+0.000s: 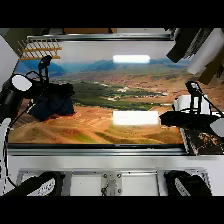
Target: Fold the clothes and pants, and hang the long-sleeved shirts on hangers.
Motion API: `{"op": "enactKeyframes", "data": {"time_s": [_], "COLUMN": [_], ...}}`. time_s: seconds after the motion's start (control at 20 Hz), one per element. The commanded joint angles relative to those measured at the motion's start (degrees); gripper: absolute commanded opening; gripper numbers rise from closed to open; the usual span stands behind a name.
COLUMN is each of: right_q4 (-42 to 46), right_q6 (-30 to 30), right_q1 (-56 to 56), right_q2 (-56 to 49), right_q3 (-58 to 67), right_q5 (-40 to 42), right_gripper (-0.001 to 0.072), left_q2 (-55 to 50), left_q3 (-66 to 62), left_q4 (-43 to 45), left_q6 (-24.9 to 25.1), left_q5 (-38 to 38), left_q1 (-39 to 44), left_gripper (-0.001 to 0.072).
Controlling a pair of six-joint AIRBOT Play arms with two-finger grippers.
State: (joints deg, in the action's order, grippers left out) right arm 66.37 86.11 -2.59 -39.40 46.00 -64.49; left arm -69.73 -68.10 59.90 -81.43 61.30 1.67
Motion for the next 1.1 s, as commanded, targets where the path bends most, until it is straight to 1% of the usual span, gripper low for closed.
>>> {"op": "enactKeyframes", "data": {"time_s": [0.0, 0.35, 0.4, 0.45, 0.5, 0.6, 0.7, 0.75, 0.8, 0.9, 1.05], "right_q4": [0.0, 0.0, 0.0, 0.0, 0.0, 0.0, 0.0, 0.0, 0.0, 0.0, 0.0], "right_q6": [0.0, 0.0, 0.0, 0.0, 0.0, 0.0, 0.0, 0.0, 0.0, 0.0, 0.0], "right_q1": [-0.1, -0.1, -0.1, -0.1, -0.1, -0.1, -0.1, -0.1, -0.1, -0.1, -0.1], "right_q2": [0.0, 0.0, 0.0, 0.0, 0.0, 0.0, 0.0, 0.0, 0.0, 0.0, 0.0], "right_q3": [0.0, 0.0, 0.0, 0.0, 0.0, 0.0, 0.0, 0.0, 0.0, 0.0, 0.0], "right_q5": [0.0, 0.0, 0.0, 0.0, 0.0, 0.0, 0.0, 0.0, 0.0, 0.0, 0.0], "right_gripper": [0.0020, 0.0020, 0.0020, 0.0019, 0.0020, 0.0020, 0.0019, 0.0019, 0.0020, 0.0020, 0.0020], "left_q2": [0.0, 0.0, 0.0, 0.0, 0.0, -1.0, -3.2, -4.9, -6.7, -11.1, -18.5], "left_q3": [0.0, 0.0, 0.0, -0.7, -1.9, -6.0, -9.3, -10.3, -10.8, -10.6, -10.6], "left_q4": [0.0, 0.1, 0.6, 2.5, 5.7, 16.4, 29.9, 34.9, 37.2, 37.4, 37.4], "left_q6": [0.0, 0.0, 0.3, 2.3, 2.5, 1.7, -3.8, -6.0, -7.6, -10.4, -11.2], "left_q5": [0.0, 0.4, -0.8, -1.8, -2.3, -2.2, -1.6, -0.9, -0.4, 0.5, 2.8], "left_q1": [0.0, 0.0, 0.0, -0.6, -1.4, -4.2, -7.1, -8.7, -10.2, -12.9, -14.1], "left_gripper": [0.0008, 0.0009, 0.0028, 0.0415, 0.0720, 0.0717, 0.0717, 0.0717, 0.0717, 0.0718, 0.0717]}}
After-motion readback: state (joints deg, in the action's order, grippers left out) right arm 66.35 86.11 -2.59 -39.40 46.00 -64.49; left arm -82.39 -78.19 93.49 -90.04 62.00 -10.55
